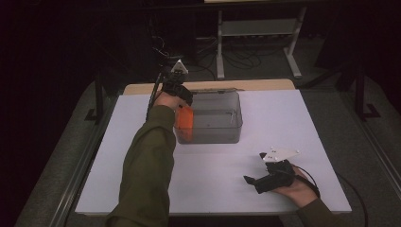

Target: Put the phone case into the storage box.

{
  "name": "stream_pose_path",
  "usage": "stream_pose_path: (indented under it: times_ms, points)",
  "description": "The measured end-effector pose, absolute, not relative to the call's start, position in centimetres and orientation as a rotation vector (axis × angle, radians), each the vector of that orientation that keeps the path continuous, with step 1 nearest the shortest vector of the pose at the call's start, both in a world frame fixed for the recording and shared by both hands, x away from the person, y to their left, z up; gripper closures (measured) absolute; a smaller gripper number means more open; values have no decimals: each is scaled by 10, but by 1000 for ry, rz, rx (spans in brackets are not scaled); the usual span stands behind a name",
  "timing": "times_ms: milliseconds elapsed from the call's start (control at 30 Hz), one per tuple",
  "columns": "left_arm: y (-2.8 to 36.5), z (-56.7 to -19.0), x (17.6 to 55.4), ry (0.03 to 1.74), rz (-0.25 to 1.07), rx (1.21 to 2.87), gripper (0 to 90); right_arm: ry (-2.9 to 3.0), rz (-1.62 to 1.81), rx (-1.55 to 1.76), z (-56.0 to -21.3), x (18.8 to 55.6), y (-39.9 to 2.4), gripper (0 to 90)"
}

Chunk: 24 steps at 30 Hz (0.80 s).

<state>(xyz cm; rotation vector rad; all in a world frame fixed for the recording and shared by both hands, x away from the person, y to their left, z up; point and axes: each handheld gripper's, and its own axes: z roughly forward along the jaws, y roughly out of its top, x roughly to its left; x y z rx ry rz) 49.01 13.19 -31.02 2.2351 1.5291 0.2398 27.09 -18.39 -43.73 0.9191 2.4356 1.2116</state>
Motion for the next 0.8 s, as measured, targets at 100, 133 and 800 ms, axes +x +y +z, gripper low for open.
stream_pose_path:
  times_ms: [100, 133, 800]
  points:
    - [134, -310, 488, 1461, 239, 2246, 490, 2436, 1211, 922, -437, 271, -184, 0]
    - [135, -310, 488, 1442, 246, 2250, 467, 2435, 1210, 921, -438, 271, -185, 0]
    - [155, -307, 476, 1087, 268, 2257, 142, 2427, 1191, 946, -439, 271, -190, 0]
